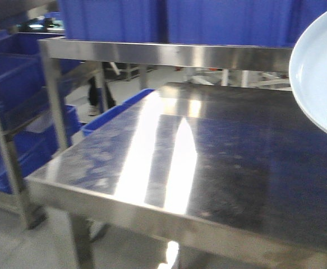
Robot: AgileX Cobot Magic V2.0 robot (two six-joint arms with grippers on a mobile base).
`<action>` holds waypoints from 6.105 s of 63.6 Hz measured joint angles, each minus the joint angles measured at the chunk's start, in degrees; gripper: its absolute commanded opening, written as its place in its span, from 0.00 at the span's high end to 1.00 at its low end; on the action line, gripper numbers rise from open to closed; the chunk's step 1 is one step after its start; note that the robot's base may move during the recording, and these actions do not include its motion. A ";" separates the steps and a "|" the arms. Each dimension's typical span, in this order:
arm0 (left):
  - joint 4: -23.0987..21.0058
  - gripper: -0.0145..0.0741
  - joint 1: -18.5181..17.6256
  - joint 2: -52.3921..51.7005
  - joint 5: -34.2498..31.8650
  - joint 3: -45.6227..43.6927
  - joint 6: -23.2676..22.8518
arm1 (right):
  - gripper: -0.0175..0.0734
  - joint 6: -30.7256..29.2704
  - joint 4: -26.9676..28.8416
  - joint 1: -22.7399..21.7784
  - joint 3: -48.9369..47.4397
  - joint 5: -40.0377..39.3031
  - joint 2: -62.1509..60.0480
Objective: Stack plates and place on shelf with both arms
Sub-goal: 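Drive the base to the shelf of blue bins holding the plates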
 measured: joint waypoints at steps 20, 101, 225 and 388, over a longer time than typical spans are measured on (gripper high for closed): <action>0.00 0.73 0.00 0.00 0.00 0.00 0.00 | 0.74 0.00 0.00 0.00 0.00 0.00 0.00; 0.00 0.73 0.00 0.00 0.12 0.00 0.00 | 0.74 0.00 0.08 0.00 0.00 0.00 0.00; 0.00 0.73 0.00 -0.14 0.23 0.00 0.00 | 0.74 0.00 0.13 0.00 0.00 0.00 0.00; 0.00 0.73 0.00 0.34 0.13 0.00 0.00 | 0.74 0.00 0.13 0.00 0.00 0.78 0.00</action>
